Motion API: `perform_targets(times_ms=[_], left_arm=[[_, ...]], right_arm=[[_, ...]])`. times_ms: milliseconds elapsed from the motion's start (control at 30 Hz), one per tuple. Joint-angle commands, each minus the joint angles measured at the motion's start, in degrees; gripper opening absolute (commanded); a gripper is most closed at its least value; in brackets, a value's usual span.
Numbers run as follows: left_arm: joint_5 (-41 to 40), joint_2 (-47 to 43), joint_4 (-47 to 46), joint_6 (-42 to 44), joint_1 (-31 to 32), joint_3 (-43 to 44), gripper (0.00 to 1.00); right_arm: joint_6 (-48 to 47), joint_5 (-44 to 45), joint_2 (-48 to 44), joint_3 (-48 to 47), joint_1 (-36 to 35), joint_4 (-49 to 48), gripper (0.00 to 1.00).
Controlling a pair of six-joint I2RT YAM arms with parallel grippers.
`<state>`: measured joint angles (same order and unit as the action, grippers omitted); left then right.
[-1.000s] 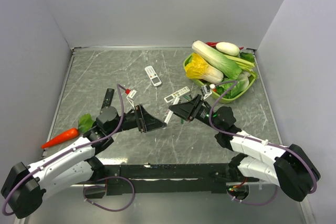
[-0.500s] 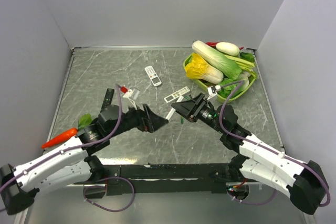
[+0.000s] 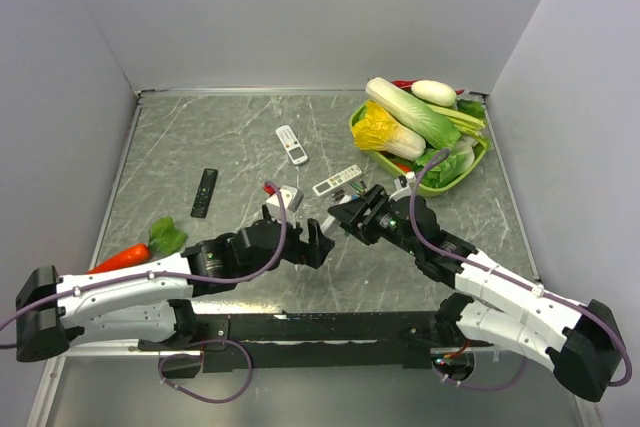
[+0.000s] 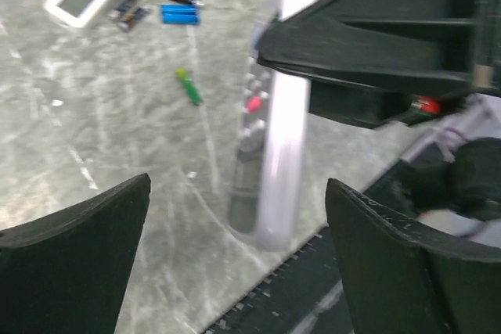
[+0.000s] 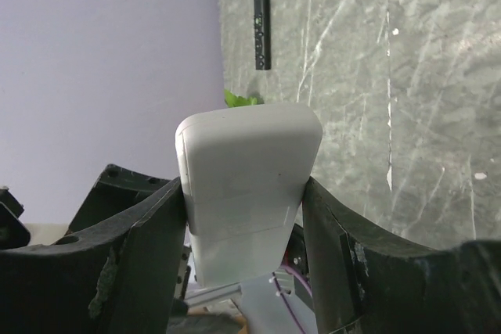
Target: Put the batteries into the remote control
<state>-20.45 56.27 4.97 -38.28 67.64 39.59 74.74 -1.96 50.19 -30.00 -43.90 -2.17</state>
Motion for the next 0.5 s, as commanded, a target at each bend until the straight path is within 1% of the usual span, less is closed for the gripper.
perform_targets(times_ms=[0, 100, 133, 233, 267, 333, 367, 433, 467], left_arm=[[-7.85, 2.17, -3.21, 2.68, 1.79, 1.72, 0.94], [-8.03, 3.14, -4.53, 3.3, 2.24, 1.28, 0.89], [-7.94, 3.32, -6.36, 3.3, 2.32, 1.1, 0.87], [-6.63, 3.41, -8.31, 3.3, 2.41, 0.4, 0.77], [-6.1, 3.76, -9.27, 3.21, 2.5, 0.22, 0.69], [-5.57, 4.46, -9.28, 2.25, 2.41, 0.13, 0.59], [-5.31, 4.98, -9.11, 1.9, 2.41, 0.13, 0.48], [-4.95, 5.16, -9.1, 0.06, 2.5, -0.22, 0.36], [-4.61, 4.73, -9.36, -0.3, 2.41, -0.91, 0.25]], right_arm=[[2.42, 1.78, -0.1, -2.17, -1.19, -0.55, 0.0], [2.87, 1.61, 0.25, -1.91, -1.36, -1.34, 0.0], [2.87, 1.69, 0.25, -1.91, -1.63, -1.43, 0.0], [3.04, 1.87, 0.43, -1.64, -2.15, -2.04, 0.0], [3.13, 1.87, 0.34, -1.47, -2.33, -2.48, 0.0], [3.22, 1.87, 0.34, -0.94, -2.51, -3.01, 0.0], [3.22, 1.87, 0.34, -0.68, -2.51, -3.36, 0.0], [2.96, 1.87, -0.01, -0.15, -2.59, -3.45, 0.0], [2.87, 1.87, -0.27, 0.11, -2.51, -3.54, 0.01]])
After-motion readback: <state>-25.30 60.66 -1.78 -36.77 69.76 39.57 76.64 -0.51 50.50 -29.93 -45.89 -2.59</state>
